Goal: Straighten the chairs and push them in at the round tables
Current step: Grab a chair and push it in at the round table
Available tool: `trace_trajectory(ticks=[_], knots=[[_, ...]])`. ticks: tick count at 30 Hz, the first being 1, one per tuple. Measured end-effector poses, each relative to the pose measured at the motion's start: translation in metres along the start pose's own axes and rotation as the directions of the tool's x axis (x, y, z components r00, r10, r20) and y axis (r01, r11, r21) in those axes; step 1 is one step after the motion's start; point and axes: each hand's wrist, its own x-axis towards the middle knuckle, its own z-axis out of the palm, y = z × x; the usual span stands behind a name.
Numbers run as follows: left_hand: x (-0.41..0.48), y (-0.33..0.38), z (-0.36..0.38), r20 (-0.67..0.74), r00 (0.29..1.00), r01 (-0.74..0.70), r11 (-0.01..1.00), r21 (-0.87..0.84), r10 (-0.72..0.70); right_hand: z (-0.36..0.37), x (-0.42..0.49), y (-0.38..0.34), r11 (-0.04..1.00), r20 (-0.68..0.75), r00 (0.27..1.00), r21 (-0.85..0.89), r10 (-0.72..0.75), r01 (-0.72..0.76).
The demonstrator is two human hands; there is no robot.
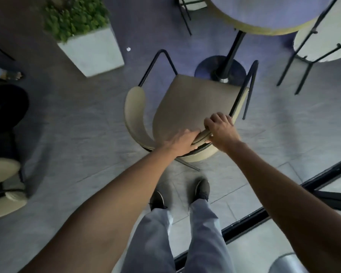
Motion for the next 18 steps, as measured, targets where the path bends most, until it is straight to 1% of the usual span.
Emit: trace_trajectory(ticks=[2,4,7,10,14,18], knots=[[-0.001,-0.004,0.015,0.046,0.998,-0.045,0.998,0.032,0.044,-0.001,-0.016,0.005,0.990,0.035,0.999,-0.143,-0.013,0.018],[-0.005,-0.009,0.030,0.061,0.996,-0.069,0.997,0.045,0.066,0.000,-0.032,-0.004,0.967,0.109,0.994,-0.254,0.017,0.011],[-0.007,-0.016,0.042,0.080,0.993,-0.087,0.995,0.047,0.083,0.011,-0.047,-0.030,0.952,0.201,0.975,-0.303,0.097,-0.032],[-0.006,-0.028,0.048,0.144,0.984,-0.114,0.990,0.082,0.102,0.027,-0.054,-0.055,0.972,0.250,0.959,-0.222,0.133,-0.077],[0.005,-0.027,0.058,0.144,0.974,-0.198,0.966,0.167,0.175,0.042,-0.051,-0.062,0.982,0.246,0.954,-0.123,0.171,-0.145],[0.018,-0.008,0.067,0.124,0.967,-0.245,0.941,0.234,0.222,0.056,-0.060,-0.046,0.967,0.239,0.938,-0.105,0.250,-0.231]])
